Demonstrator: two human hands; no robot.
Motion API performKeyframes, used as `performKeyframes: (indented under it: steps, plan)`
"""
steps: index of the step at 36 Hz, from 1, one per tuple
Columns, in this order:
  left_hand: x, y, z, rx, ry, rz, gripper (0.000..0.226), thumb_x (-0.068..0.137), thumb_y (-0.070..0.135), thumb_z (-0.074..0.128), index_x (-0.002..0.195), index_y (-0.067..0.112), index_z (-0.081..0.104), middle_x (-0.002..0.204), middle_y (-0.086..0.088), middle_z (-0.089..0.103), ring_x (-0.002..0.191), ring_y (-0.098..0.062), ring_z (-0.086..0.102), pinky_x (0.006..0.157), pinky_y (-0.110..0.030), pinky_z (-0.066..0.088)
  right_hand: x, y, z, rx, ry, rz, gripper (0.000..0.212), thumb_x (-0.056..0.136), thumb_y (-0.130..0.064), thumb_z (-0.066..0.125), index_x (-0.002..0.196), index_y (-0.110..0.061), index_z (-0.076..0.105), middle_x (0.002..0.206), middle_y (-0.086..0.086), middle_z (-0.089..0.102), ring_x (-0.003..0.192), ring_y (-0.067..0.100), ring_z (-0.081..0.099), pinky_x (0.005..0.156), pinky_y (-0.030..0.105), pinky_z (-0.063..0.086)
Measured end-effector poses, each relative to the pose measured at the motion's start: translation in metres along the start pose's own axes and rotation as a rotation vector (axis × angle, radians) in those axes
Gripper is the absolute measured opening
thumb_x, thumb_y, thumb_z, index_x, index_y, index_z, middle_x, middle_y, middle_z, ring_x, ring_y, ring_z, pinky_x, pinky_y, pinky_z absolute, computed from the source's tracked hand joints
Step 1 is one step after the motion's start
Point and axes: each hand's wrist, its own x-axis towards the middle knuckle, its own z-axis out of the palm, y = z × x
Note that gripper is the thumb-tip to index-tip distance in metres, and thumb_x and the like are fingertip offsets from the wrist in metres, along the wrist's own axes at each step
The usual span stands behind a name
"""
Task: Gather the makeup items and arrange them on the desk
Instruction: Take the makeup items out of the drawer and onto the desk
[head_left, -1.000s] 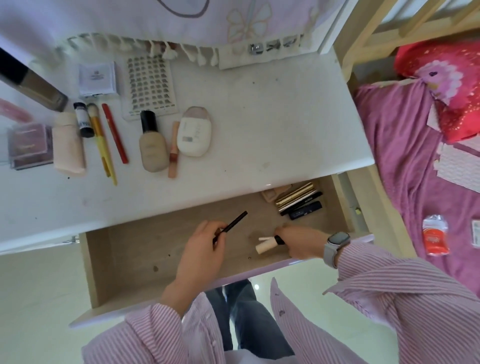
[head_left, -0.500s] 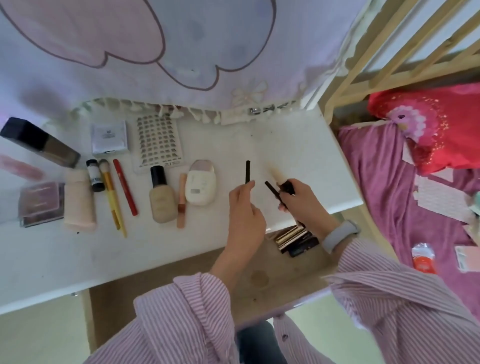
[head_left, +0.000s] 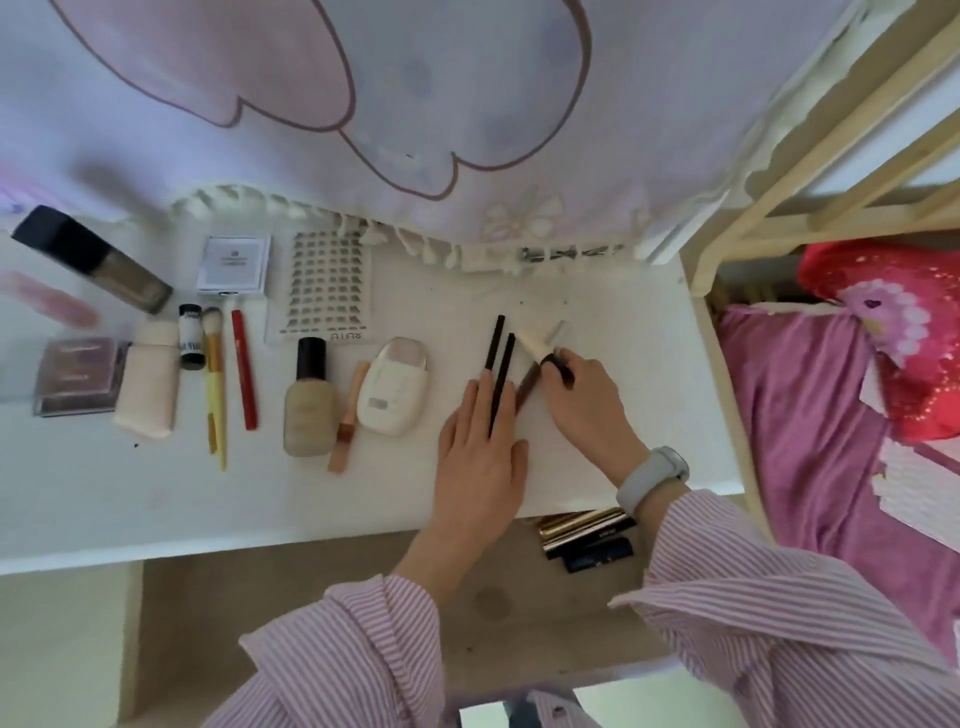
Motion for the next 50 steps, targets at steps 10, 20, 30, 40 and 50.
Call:
performKeyframes:
  steps: [10, 20, 30, 40, 50]
  plan:
    - [0.01, 0.003, 0.02, 0.264, 0.115, -0.001, 0.051, 0.095, 0.026, 0.026, 0.143, 0.011, 0.029, 0.149, -0.014, 0.032, 0.138, -0.031, 0.029, 0.109, -0.051, 0.026, -0.007, 0.025, -0.013, -0.027, 0.192, -0.232, 0.038, 0.097, -0.019, 0.041, 0.134, -0.009, 0.046, 0.098, 0.006, 0.058, 0.088, 0.017, 0.053, 0.069, 0.013, 0.029]
    - [0.036, 0.006, 0.016, 0.133, 0.157, -0.117, 0.059, 0.093, 0.028, 0.013, 0.145, -0.001, 0.019, 0.153, -0.018, 0.018, 0.142, -0.028, 0.016, 0.114, -0.039, 0.007, 0.01, 0.02, -0.01, -0.029, 0.057, -0.332, 0.039, 0.097, -0.016, 0.04, 0.135, -0.011, 0.045, 0.11, 0.015, 0.059, 0.101, 0.028, 0.054, 0.089, 0.027, 0.037]
    - [0.003, 0.0, 0.01, 0.053, 0.219, 0.009, 0.053, 0.09, 0.018, 0.03, 0.141, 0.004, 0.031, 0.15, -0.02, 0.026, 0.14, -0.03, 0.019, 0.112, -0.047, 0.022, 0.0, 0.03, -0.015, -0.114, -0.072, -0.537, 0.037, 0.092, 0.0, 0.038, 0.127, -0.004, 0.052, 0.127, 0.014, 0.053, 0.115, 0.029, 0.047, 0.098, 0.018, 0.026]
    - [-0.086, 0.016, 0.053, -0.034, 0.307, 0.267, 0.029, 0.084, 0.006, 0.046, 0.111, 0.009, 0.055, 0.119, -0.011, 0.058, 0.121, -0.024, 0.046, 0.102, -0.042, 0.038, -0.106, 0.113, -0.042, -0.224, -0.278, -0.61, 0.031, 0.085, -0.017, 0.039, 0.104, -0.011, 0.063, 0.098, 0.003, 0.066, 0.089, 0.009, 0.057, 0.079, 0.017, 0.046]
    - [-0.105, 0.021, 0.089, -0.034, 0.265, 0.182, 0.035, 0.074, 0.004, 0.043, 0.107, 0.01, 0.054, 0.118, -0.009, 0.054, 0.114, -0.027, 0.046, 0.094, -0.042, 0.039, -0.098, 0.177, 0.015, -1.003, -0.367, -0.393, 0.061, 0.052, -0.008, 0.073, 0.112, -0.009, 0.064, 0.11, 0.017, 0.063, 0.097, 0.037, 0.063, 0.079, 0.048, 0.052]
